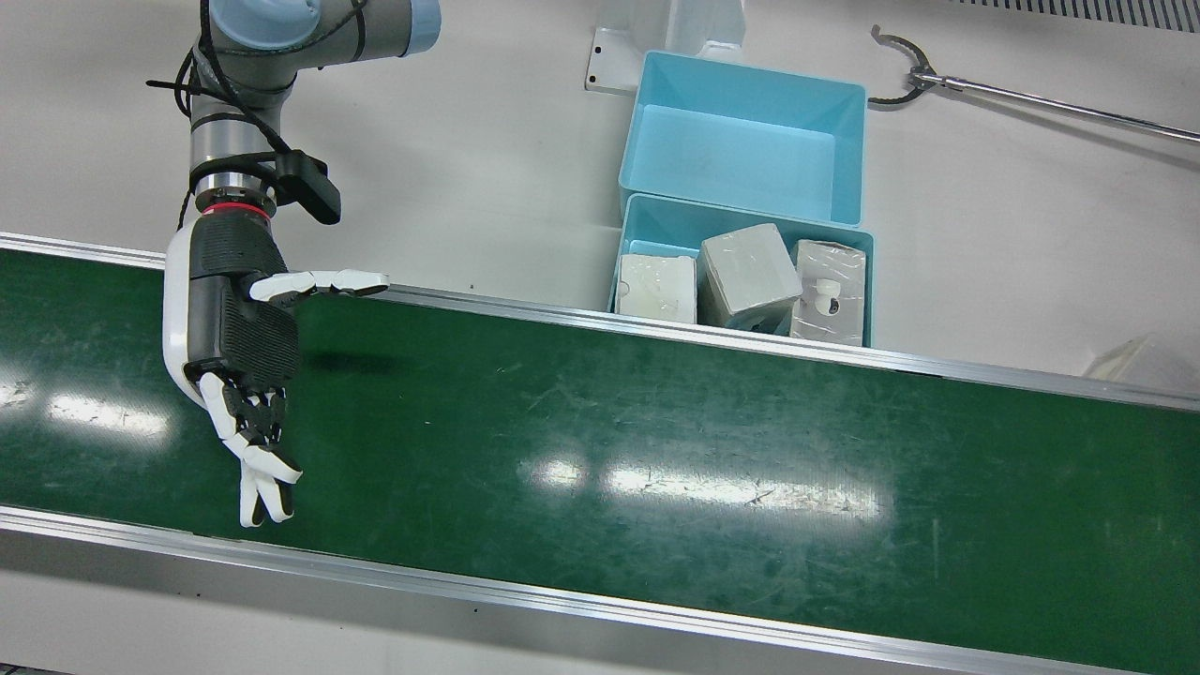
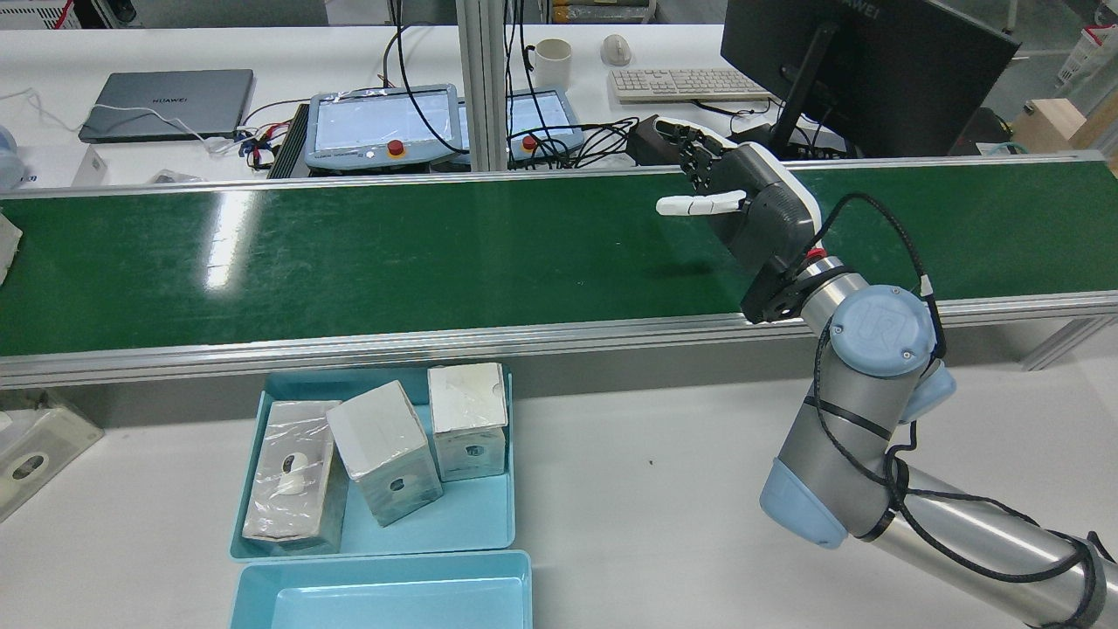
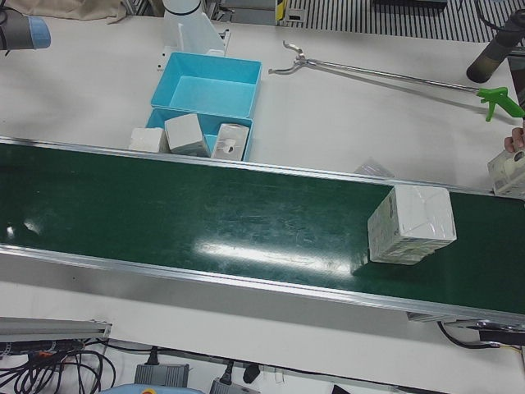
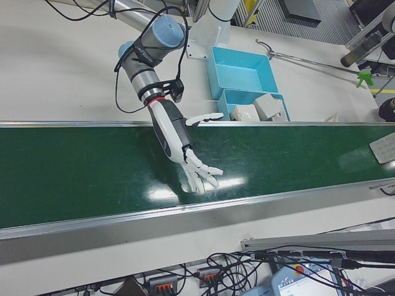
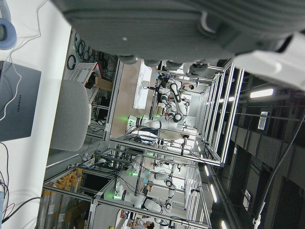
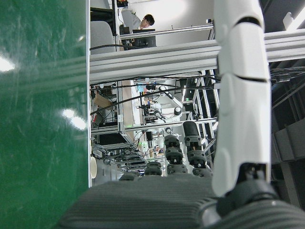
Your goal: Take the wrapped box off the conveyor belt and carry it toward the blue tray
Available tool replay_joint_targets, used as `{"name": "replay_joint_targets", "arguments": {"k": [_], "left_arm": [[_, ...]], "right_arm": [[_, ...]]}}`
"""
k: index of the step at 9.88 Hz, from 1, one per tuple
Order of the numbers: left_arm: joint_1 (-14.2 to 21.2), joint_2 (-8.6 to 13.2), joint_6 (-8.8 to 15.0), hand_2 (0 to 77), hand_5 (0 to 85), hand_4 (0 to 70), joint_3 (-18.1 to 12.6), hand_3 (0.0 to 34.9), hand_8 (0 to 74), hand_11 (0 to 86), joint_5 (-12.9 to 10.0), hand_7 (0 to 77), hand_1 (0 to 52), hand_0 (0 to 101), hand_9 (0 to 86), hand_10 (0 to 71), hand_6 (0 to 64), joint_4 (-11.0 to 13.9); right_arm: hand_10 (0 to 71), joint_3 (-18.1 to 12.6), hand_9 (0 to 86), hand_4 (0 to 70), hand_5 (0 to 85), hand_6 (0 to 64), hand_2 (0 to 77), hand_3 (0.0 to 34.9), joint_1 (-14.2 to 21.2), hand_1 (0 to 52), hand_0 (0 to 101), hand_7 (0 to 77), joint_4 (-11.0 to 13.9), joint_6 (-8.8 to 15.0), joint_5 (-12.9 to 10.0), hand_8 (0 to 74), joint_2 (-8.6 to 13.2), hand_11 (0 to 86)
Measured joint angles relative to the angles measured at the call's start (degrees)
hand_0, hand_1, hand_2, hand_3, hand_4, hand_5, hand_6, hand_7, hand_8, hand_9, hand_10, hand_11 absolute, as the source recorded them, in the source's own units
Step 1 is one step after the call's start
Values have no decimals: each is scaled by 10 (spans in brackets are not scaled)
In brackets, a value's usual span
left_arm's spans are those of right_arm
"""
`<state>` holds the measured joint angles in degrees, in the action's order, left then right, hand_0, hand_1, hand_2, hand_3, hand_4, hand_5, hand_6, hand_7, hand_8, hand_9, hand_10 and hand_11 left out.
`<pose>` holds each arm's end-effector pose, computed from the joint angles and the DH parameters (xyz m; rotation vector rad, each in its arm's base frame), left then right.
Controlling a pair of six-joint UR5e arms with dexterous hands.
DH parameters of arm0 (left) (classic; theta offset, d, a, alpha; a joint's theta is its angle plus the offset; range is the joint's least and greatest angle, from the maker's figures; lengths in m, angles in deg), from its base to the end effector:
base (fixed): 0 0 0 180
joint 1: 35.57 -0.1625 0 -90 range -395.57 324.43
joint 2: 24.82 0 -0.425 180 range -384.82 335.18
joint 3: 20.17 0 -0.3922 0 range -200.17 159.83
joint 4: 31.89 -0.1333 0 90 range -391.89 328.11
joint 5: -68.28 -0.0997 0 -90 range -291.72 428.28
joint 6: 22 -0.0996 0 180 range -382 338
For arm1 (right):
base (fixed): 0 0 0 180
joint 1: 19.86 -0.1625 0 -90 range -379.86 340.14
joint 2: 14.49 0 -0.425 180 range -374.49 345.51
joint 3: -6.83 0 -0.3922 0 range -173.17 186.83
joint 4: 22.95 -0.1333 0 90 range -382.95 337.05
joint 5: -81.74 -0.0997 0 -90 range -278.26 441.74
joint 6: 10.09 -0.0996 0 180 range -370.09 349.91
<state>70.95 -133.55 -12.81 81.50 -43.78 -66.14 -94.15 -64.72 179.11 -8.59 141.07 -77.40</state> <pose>-0.2512 -0.5098 0.4722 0.2975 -2.0872 2.2417 -0.3040 -0.5623 0.3712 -0.4257 -2.3784 1.8940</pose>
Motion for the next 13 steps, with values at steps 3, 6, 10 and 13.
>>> {"name": "replay_joint_targets", "arguments": {"k": [3,6,10,13], "left_arm": [[0,0,0,5,11,0,0,0,5,5,0,0,0,0,0,5,5,0],[0,0,0,11,11,0,0,0,5,5,0,0,0,0,0,5,5,0],[0,0,0,11,11,0,0,0,5,5,0,5,0,0,0,5,5,0],[0,0,0,11,11,0,0,0,5,5,0,5,0,0,5,5,5,0]], "right_arm": [[0,0,38,76,207,49,104,0,-2,158,485,33,0,-1,-1,11,1,5],[0,-1,38,104,224,65,104,0,-4,158,484,65,-6,-1,-1,16,-1,11],[0,0,49,98,213,76,98,0,-3,153,490,71,-8,-1,-1,11,-1,5],[0,-1,38,82,218,60,82,0,-6,136,480,60,-18,-2,-1,16,-3,5]]}}
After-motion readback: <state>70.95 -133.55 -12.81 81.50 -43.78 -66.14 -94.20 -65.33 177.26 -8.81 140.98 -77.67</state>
